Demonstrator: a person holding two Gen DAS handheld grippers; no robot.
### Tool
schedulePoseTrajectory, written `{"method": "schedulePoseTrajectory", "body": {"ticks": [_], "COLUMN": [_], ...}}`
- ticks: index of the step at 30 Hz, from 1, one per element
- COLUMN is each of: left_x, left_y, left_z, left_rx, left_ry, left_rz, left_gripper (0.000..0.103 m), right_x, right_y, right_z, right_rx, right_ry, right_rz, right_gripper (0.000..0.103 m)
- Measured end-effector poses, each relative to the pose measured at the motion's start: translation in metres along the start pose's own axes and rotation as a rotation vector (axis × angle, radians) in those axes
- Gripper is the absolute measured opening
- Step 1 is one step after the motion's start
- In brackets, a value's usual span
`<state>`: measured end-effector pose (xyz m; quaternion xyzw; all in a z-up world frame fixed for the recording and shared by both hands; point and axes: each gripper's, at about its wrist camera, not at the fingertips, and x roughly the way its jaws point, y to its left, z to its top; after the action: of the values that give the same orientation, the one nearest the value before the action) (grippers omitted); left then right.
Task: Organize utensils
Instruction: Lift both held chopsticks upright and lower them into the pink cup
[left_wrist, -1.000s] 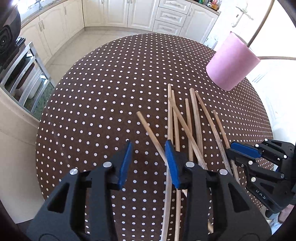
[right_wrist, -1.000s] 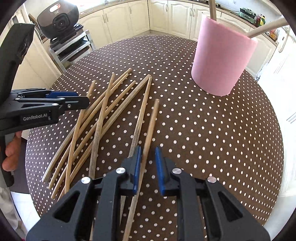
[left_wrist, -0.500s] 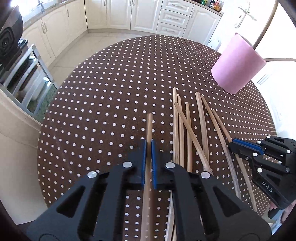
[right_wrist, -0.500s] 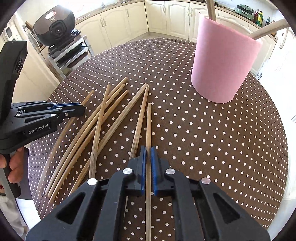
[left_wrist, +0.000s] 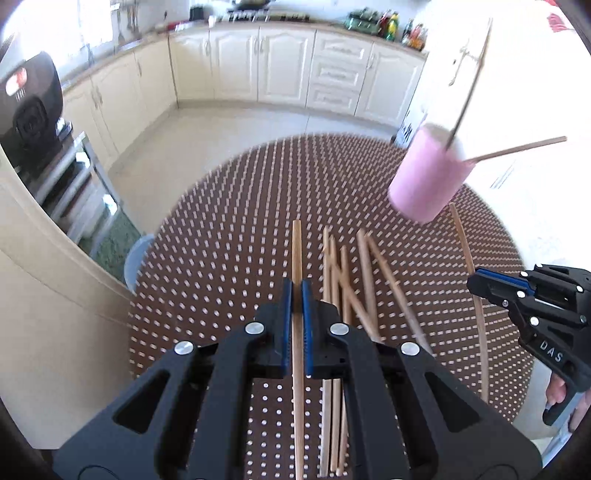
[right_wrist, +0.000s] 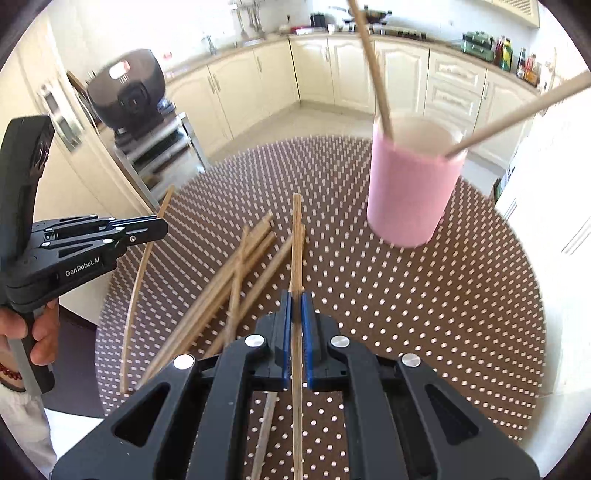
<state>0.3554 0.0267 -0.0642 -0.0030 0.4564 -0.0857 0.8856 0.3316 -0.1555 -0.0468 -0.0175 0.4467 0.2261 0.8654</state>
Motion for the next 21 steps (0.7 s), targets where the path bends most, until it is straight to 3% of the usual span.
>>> {"method": "schedulePoseTrajectory", "body": {"ticks": [11,15,21], "left_x": [-0.103,-0.12,-0.126], "left_y": [-0.036,-0.051,-0.066], "left_z": [0.006,0.007,0.016], "left_rx": [0.046,0.071,0.083], "left_ry": [-0.225,-0.286,-0.313], "left_rz": [-0.018,-0.013,-0.04], "left_gripper": [0.006,0.006,0.006], "right_x": [-0.079,-0.092,-0.106], "right_y": [0.005,0.004,-0.002], "right_z": [0.006,0.003,0.005], "right_rx": [-0.013,-0.012,-0.009], "right_ry": [-0.167,-0.203,-0.25], "right_rz": [-0.005,-0.014,-0.021], "right_gripper": [0.005,0.004,0.004]}}
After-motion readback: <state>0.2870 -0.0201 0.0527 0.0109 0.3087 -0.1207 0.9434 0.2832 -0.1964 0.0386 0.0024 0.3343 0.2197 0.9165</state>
